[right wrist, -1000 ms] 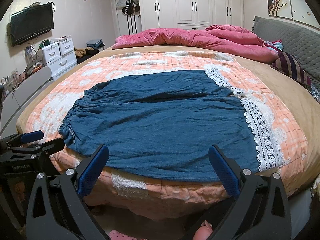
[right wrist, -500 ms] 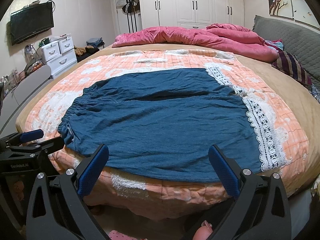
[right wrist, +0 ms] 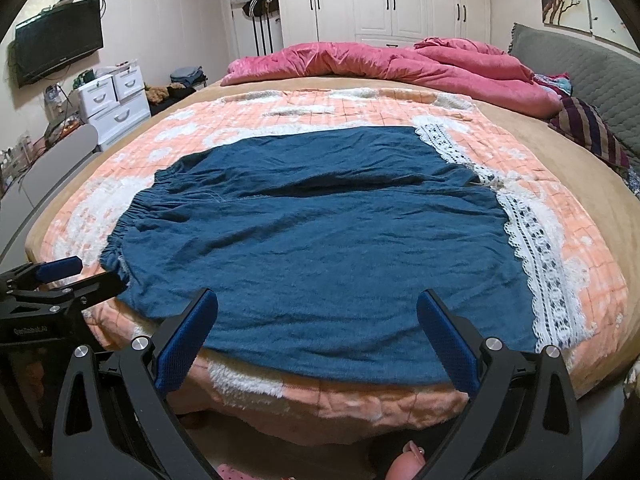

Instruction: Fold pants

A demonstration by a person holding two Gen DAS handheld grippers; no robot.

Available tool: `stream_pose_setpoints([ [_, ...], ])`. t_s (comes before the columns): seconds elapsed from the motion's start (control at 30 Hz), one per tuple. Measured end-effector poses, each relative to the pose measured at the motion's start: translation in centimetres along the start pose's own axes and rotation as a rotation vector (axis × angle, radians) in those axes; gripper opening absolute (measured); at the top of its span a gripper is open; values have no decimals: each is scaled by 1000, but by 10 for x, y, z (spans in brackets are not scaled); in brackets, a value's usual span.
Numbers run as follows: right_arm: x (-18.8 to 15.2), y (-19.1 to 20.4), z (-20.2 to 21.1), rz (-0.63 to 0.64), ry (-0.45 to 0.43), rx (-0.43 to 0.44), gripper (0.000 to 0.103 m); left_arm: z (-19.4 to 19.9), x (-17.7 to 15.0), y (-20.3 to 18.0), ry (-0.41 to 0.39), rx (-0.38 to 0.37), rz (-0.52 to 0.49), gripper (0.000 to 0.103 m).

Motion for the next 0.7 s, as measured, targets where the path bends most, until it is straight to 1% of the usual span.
stream_pose_setpoints([
  [0.07,5,-2,-7,3,6,1,99,-4,5,1,-1,-3,-1,94],
  [0.17,16,-3,-21,-1,20,29,99,-13,17,6,-4,-8,7,94],
  [0.23,25,-2,-31,-2,32,48,99,-20,31,14,-10,-1,20,94],
  [0.3,37,-2,-42,21,40,46,99,-28,47,26,-20,11,32,94],
  [0.37,49,-3,-55,29,50,59,99,-39,60,37,-14,29,40,94],
  [0.47,69,-3,-77,28,76,87,99,-60,83,56,-10,69,48,94],
  [0.57,88,1,-98,63,93,106,99,-87,105,70,12,90,36,94],
  [0.63,99,3,-113,87,112,113,99,-104,118,75,26,84,20,94],
  [0.7,111,7,-129,106,134,130,99,-121,128,79,50,58,42,94],
])
Point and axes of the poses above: each gripper's, at about its wrist camera, not at the fingertips, and z roughly against the way its jaws point, y to its left, x to its top, the point moved 9 cm from there along -z, roughly the way its jaws point, and after that the axes turned 11 degrees about x, right-handed, at the moved point
